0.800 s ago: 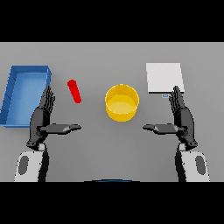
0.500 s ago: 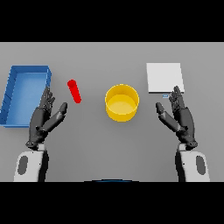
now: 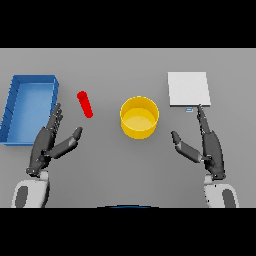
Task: Pick up the red beaker and tilt it to pour out 1 green nut into yellow bowl. Pick up the yellow bowl and place it on the metallic measuring scale.
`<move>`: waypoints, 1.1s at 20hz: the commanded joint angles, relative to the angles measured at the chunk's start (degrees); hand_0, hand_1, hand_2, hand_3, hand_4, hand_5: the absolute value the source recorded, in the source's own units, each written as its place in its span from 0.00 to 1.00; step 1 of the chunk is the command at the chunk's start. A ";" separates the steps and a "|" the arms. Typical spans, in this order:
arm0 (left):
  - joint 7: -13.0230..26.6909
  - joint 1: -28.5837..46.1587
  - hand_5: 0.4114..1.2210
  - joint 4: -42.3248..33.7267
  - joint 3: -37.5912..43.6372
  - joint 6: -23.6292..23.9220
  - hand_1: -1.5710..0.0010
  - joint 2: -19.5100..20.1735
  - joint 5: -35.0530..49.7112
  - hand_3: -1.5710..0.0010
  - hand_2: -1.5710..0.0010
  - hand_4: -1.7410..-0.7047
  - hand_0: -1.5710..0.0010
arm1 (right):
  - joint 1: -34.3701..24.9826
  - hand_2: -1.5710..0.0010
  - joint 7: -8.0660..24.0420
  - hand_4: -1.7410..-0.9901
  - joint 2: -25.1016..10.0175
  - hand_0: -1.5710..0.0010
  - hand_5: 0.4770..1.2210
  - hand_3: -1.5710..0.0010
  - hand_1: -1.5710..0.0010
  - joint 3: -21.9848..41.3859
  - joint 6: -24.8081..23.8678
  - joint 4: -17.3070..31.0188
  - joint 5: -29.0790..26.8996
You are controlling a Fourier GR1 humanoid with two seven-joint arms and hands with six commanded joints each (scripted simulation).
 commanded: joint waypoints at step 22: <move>-7.31 -26.09 0.34 34.79 4.78 3.65 1.00 -1.67 -4.38 1.00 1.00 0.43 1.00 | -0.01 1.00 -1.23 0.63 -0.97 1.00 0.22 1.00 1.00 -0.93 1.50 -0.66 -1.94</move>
